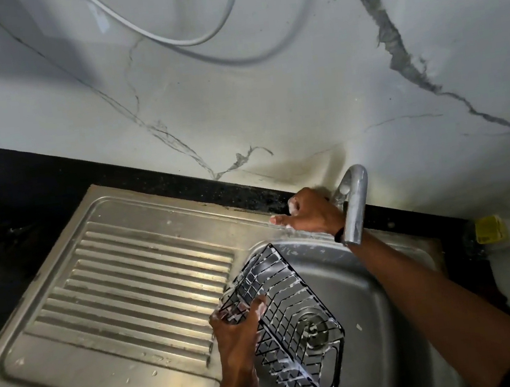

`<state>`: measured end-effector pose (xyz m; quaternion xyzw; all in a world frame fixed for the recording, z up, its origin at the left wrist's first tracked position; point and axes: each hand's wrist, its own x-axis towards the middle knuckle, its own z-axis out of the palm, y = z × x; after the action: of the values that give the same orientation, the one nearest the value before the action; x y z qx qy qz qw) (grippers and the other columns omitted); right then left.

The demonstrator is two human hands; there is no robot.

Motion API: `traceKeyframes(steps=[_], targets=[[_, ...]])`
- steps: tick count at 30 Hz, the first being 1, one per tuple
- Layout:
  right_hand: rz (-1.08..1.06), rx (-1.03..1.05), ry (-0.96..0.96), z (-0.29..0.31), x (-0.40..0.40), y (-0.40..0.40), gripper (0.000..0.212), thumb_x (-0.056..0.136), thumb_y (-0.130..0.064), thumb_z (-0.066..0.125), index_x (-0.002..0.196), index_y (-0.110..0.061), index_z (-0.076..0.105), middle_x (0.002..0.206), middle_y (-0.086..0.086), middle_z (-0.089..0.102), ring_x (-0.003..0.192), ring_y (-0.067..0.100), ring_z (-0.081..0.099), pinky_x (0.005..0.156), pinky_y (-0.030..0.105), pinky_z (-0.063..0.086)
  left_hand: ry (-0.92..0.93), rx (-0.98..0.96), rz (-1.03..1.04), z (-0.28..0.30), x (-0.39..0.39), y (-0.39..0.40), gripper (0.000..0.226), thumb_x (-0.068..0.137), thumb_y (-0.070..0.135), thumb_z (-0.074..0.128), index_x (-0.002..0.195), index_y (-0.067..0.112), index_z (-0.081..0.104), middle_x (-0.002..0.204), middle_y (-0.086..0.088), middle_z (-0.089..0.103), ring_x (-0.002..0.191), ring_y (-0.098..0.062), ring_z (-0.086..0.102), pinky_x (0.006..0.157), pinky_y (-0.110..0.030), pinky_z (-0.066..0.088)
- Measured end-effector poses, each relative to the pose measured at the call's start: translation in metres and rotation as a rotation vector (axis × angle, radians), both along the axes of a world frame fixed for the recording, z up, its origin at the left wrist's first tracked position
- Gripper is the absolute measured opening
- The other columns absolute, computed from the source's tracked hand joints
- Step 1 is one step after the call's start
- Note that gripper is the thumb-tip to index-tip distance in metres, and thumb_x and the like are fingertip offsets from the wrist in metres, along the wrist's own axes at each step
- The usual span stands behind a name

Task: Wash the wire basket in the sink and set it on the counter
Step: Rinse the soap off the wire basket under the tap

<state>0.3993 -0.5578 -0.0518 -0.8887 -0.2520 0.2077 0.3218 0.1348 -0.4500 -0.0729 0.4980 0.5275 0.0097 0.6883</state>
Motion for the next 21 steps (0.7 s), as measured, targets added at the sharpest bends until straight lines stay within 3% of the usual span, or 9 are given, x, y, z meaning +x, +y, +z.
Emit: traceKeyframes(steps=[5, 8, 11, 12, 14, 16, 17, 19, 21], targets=[[-0.014, -0.029, -0.015, -0.024, -0.003, 0.015, 0.051, 0.079, -0.049, 0.082, 0.057, -0.013, 0.054, 0.048, -0.002, 0.045, 0.043, 0.009, 0.036, 0.046, 0.020, 0.034, 0.038, 0.017, 0.001, -0.005, -0.001, 0.008, 0.147, 0.014, 0.080, 0.089, 0.142, 0.028, 0.037, 0.132, -0.008, 0.061, 0.115, -0.030, 0.062, 0.100, -0.058, 0.054], [-0.086, 0.010, -0.016, -0.024, -0.003, 0.007, 0.052, 0.080, -0.046, 0.081, 0.060, -0.004, 0.059, 0.052, 0.000, 0.056, 0.047, 0.010, 0.049, 0.055, 0.026, 0.046, 0.024, 0.033, 0.008, -0.006, -0.002, 0.009, 0.155, 0.010, 0.083, 0.086, 0.146, 0.031, 0.032, 0.138, -0.011, 0.055, 0.121, -0.034, 0.058, 0.103, -0.059, 0.052], [-0.266, 0.126, 0.006, -0.012, -0.024, 0.001, 0.042, 0.082, -0.045, 0.081, 0.071, -0.006, 0.069, 0.062, 0.002, 0.068, 0.060, 0.012, 0.065, 0.066, 0.026, 0.053, 0.038, 0.020, -0.011, 0.000, -0.002, 0.003, 0.138, 0.035, 0.069, 0.093, 0.150, 0.029, 0.029, 0.142, -0.013, 0.054, 0.124, -0.035, 0.057, 0.106, -0.058, 0.050], [-0.349, 0.183, 0.053, -0.013, -0.033, -0.003, 0.039, 0.084, -0.041, 0.081, 0.075, -0.004, 0.070, 0.062, 0.001, 0.068, 0.058, 0.009, 0.065, 0.063, 0.022, 0.053, 0.053, 0.015, -0.012, 0.001, -0.002, 0.001, 0.129, 0.045, 0.062, 0.095, 0.150, 0.028, 0.029, 0.143, -0.014, 0.054, 0.125, -0.035, 0.057, 0.107, -0.058, 0.050], [-0.515, 0.248, 0.259, -0.018, -0.054, -0.014, 0.038, 0.085, -0.039, 0.080, 0.090, -0.002, 0.072, 0.066, 0.000, 0.071, 0.056, 0.004, 0.066, 0.064, 0.019, 0.055, 0.062, 0.028, -0.032, 0.000, -0.002, -0.002, 0.125, 0.044, 0.069, 0.093, 0.147, 0.031, 0.035, 0.143, -0.012, 0.057, 0.125, -0.034, 0.059, 0.104, -0.058, 0.052], [-0.654, 0.217, 0.511, -0.032, -0.070, -0.029, 0.049, 0.083, -0.052, 0.078, 0.107, -0.010, 0.071, 0.078, 0.005, 0.078, 0.069, 0.016, 0.073, 0.077, 0.035, 0.061, 0.046, 0.048, -0.069, -0.018, -0.006, -0.006, 0.127, 0.035, 0.081, 0.090, 0.143, 0.031, 0.044, 0.140, -0.010, 0.062, 0.122, -0.031, 0.063, 0.101, -0.059, 0.054], [-0.702, 0.248, 0.602, -0.034, -0.078, -0.037, 0.047, 0.085, -0.049, 0.076, 0.109, -0.009, 0.071, 0.086, 0.011, 0.079, 0.073, 0.022, 0.075, 0.079, 0.041, 0.062, 0.031, 0.047, -0.078, -0.027, -0.009, -0.008, 0.126, 0.036, 0.080, 0.091, 0.142, 0.030, 0.046, 0.140, -0.010, 0.063, 0.122, -0.030, 0.064, 0.101, -0.058, 0.053], [-0.761, 0.397, 0.717, -0.030, -0.084, -0.046, 0.033, 0.094, -0.025, 0.070, 0.112, 0.003, 0.069, 0.099, 0.024, 0.076, 0.072, 0.025, 0.076, 0.069, 0.035, 0.064, 0.019, 0.033, -0.089, -0.012, -0.013, -0.010, 0.121, 0.042, 0.073, 0.094, 0.142, 0.028, 0.044, 0.138, -0.013, 0.063, 0.122, -0.031, 0.064, 0.102, -0.057, 0.054], [-0.726, 0.451, 0.794, -0.015, -0.088, -0.052, 0.023, 0.098, -0.004, 0.061, 0.116, 0.009, 0.065, 0.101, 0.026, 0.073, 0.067, 0.022, 0.076, 0.058, 0.026, 0.060, -0.054, 0.020, -0.082, 0.005, -0.014, -0.010, 0.114, 0.049, 0.068, 0.093, 0.140, 0.017, 0.047, 0.130, -0.013, 0.067, 0.114, -0.029, 0.070, 0.097, -0.055, 0.058]])
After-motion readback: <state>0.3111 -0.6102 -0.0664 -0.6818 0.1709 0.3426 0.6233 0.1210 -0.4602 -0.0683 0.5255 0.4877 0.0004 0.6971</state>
